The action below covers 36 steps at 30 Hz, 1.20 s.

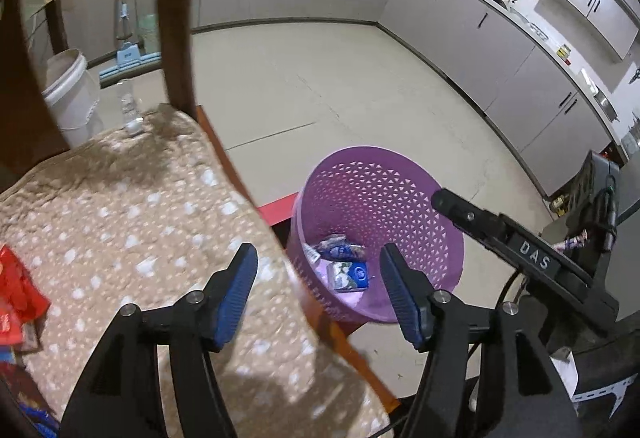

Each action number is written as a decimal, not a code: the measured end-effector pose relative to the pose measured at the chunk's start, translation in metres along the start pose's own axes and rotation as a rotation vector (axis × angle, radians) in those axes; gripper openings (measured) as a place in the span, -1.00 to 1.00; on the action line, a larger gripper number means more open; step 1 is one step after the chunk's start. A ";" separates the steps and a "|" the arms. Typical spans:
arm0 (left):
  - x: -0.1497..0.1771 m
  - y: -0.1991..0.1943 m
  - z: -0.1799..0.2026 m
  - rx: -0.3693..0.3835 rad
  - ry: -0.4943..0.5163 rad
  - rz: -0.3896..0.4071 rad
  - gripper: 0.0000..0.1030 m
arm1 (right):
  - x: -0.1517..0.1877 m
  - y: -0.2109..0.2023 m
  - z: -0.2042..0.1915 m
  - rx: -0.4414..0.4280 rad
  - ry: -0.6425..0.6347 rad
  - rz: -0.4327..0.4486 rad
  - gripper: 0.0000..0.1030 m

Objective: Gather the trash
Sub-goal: 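Open the left tool to drop the blue roll into the basket, then grasp the red cigarette box with the left tool while the right grasps the blue-and-white carton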

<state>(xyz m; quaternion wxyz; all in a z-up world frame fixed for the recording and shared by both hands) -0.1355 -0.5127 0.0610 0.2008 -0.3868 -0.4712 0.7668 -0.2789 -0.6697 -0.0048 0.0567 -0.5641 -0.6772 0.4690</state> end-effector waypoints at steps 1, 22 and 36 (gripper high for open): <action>0.005 -0.005 -0.004 -0.008 -0.005 0.006 0.22 | 0.000 0.000 -0.004 -0.005 -0.014 0.005 0.40; 0.120 -0.116 -0.124 -0.214 -0.157 0.086 0.27 | 0.073 0.022 -0.147 -0.074 -0.449 0.005 0.61; 0.194 -0.192 -0.263 -0.461 -0.374 0.173 0.40 | 0.203 0.043 -0.268 -0.301 -0.796 -0.238 0.62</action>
Point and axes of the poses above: each gripper's, at about its wrist camera, not at the fingertips, and y roughly the way its jaws point, z to its right, x to its underside, the point moved 3 cm from there along y, roughly the way its jaws point, and after that the axes turned 8 degrees about -z, right-handed, at the moved point
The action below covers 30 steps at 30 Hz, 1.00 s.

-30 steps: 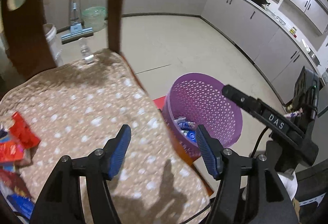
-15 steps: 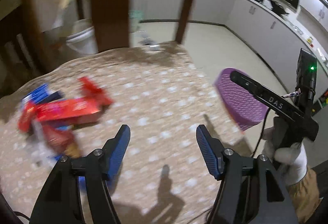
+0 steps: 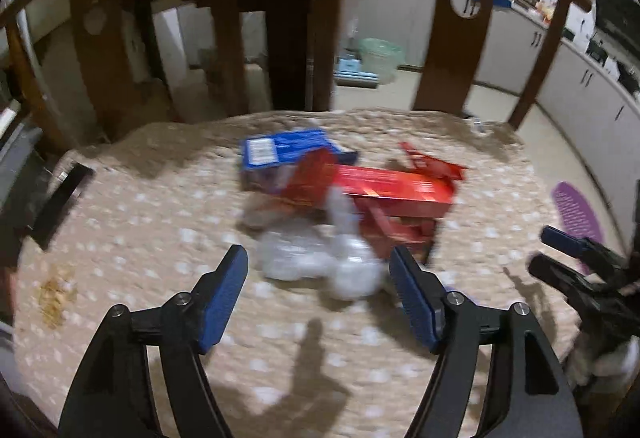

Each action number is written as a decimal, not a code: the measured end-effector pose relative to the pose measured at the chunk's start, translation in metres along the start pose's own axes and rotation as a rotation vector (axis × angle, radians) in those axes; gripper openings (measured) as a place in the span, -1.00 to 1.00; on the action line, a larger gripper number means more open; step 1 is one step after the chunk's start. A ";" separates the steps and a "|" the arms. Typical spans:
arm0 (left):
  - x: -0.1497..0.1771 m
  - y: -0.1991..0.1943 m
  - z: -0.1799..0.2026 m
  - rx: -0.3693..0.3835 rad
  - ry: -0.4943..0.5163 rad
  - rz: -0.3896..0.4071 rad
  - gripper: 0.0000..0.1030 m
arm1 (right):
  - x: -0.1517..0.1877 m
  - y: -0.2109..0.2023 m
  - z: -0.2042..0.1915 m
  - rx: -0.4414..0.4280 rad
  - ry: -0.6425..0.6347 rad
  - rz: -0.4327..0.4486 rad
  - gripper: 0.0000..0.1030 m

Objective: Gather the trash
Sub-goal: 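Grasp the red cigarette box with the left tool while the right grasps the blue-and-white carton, then carry the red box and blue-and-white carton over the purple basket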

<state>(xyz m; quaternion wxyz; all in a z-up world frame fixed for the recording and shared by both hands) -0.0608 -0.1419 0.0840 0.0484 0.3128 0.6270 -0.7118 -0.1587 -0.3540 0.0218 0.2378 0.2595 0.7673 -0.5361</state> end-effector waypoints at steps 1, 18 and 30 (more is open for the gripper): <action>-0.001 0.004 -0.005 -0.025 0.012 0.004 0.40 | 0.001 0.004 -0.009 -0.011 -0.019 -0.007 0.62; -0.033 0.080 0.017 -0.236 0.320 0.006 0.11 | 0.021 0.073 -0.095 0.049 -0.261 -0.127 0.13; -0.037 0.031 -0.005 -0.081 0.109 0.018 -0.54 | 0.005 0.046 -0.066 -0.059 -0.120 -0.100 -0.30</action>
Point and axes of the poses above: each gripper's, at about its wrist camera, not at the fingertips, and y roughly the way its jaws point, z to its right, x to its underside, the point moved 3 cm from there along y, roughly the way its jaws point, and after that the axes turned 8 degrees about -z, right-handed, at the moved point
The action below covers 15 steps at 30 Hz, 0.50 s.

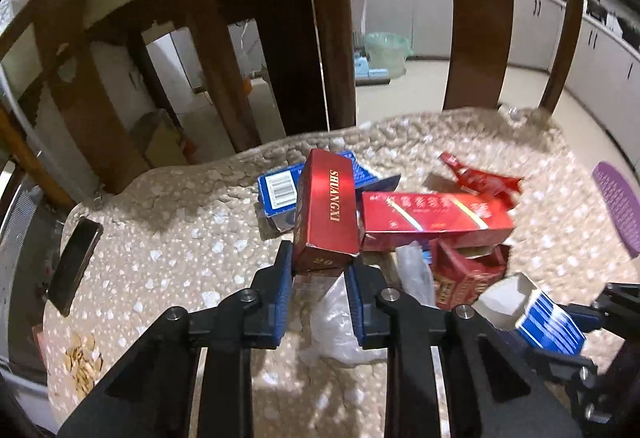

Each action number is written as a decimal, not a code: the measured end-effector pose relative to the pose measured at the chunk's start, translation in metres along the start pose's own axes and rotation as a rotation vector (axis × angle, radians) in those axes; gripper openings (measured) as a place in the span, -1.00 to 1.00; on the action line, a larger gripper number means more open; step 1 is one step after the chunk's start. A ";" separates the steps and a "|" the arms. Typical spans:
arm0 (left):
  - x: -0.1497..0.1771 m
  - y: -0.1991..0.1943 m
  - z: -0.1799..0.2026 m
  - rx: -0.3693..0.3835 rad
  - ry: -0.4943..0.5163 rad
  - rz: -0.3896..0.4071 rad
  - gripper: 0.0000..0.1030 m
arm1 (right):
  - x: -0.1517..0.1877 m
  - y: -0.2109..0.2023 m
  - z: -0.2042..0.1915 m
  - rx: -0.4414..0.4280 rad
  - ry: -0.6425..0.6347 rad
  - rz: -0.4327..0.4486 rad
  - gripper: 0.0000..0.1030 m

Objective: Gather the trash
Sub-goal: 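Carry the red box and blue-and-white carton over the purple basket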

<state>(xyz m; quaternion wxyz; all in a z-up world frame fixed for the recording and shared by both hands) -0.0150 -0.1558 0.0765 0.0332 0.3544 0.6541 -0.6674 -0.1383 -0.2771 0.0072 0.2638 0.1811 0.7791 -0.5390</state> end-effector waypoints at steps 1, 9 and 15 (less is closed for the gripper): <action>0.001 -0.007 0.001 0.011 -0.005 0.009 -0.54 | 0.000 -0.004 0.001 -0.011 0.009 0.007 -0.30; 0.002 -0.044 0.023 0.089 -0.007 0.046 -0.56 | -0.002 -0.035 0.025 -0.035 0.087 0.083 -0.31; 0.002 -0.058 0.049 0.136 0.023 0.055 -0.56 | 0.000 -0.059 0.048 -0.014 0.145 0.131 -0.31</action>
Point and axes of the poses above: each gripper's, at about its wrist camera, not at the fingertips, and y roughly the way its jaws point, z to its right, x to its underside, the point moved 3 cm from there along y, roughly the way its jaws point, and after that the axes turned 8 degrees about -z, right-handed, at the moved point
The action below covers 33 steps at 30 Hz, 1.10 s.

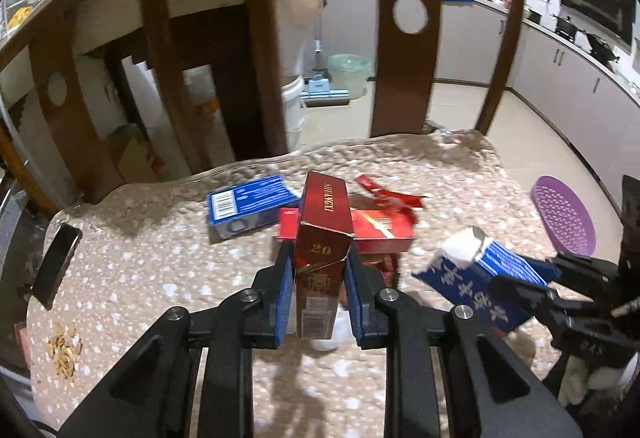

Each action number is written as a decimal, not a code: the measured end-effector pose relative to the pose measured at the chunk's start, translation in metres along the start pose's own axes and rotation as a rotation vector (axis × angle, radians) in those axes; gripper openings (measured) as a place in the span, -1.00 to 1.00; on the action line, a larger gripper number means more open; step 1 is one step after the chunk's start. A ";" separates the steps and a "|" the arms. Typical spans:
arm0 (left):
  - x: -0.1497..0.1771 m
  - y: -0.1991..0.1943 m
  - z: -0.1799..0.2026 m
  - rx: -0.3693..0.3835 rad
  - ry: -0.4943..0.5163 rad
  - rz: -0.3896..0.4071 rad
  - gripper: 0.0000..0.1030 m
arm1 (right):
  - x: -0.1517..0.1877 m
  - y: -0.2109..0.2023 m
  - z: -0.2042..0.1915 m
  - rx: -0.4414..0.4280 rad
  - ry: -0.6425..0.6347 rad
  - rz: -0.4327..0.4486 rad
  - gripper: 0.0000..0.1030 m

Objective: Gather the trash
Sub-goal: 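Carry the red box and blue-and-white carton over the purple basket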

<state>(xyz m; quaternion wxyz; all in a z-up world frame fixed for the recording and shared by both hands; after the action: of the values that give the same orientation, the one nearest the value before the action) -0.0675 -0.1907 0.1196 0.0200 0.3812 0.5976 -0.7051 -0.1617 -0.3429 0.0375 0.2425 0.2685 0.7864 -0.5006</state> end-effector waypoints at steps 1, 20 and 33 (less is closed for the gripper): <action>0.000 -0.001 0.005 0.010 0.007 0.001 -0.56 | -0.001 -0.004 0.003 0.003 0.009 0.009 -0.31; -0.013 0.002 0.096 0.110 0.168 0.000 -0.56 | -0.005 -0.062 0.077 0.088 0.185 0.125 -0.31; -0.028 0.014 0.167 0.210 0.265 -0.022 -0.56 | 0.011 -0.117 0.147 0.188 0.356 0.217 -0.31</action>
<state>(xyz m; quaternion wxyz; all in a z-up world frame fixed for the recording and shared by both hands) -0.1267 -0.3503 0.1225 -0.1067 0.4643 0.5220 -0.7075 -0.2311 -0.5175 0.0508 0.1264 0.4571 0.7330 -0.4876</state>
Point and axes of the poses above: each gripper's, at about its wrist camera, not at the fingertips, and y roughly the way its jaws point, z to its right, x to its underside, the point moved 3 cm from there along y, roughly the way its jaws point, and after that the axes turned 8 degrees about -z, right-handed, at the moved point
